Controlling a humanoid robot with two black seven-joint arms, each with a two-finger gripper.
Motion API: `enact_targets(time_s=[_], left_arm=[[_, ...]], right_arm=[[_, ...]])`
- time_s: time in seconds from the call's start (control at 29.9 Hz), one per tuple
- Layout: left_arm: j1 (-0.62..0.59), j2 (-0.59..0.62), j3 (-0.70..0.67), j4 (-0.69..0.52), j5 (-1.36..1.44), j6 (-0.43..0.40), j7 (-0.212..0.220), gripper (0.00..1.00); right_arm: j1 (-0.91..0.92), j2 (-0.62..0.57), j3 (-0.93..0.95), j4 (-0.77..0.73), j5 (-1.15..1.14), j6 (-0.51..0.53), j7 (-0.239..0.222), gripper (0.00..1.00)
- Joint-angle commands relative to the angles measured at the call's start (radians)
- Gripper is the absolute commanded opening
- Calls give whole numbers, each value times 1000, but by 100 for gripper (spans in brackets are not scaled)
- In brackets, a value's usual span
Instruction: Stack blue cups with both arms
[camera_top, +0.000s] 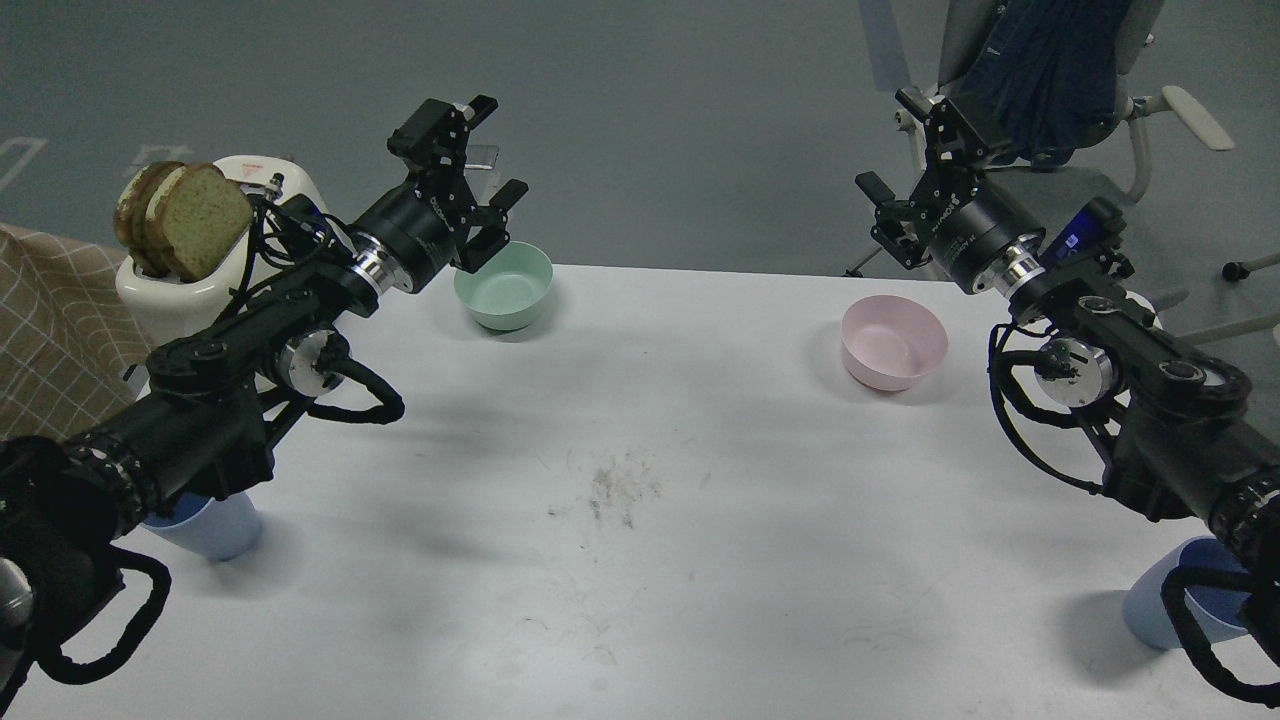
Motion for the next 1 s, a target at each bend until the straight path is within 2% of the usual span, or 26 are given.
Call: enact_targets(time_s=[0.0, 0.33, 0.63, 0.97], left_arm=[[19, -7, 0, -6, 3, -1, 0, 98], [21, -20, -51, 2, -9, 1, 0, 98], [15, -18, -62, 2, -9, -50, 0, 98], [15, -14, -72, -12, -14, -59, 0, 98]], right_arm=[[-17, 11, 31, -3, -1, 5, 0, 100], [-22, 11, 59, -2, -1, 5, 0, 100], [-36, 5, 62, 1, 1, 5, 0, 100], [-37, 13, 62, 9, 1, 5, 0, 100]])
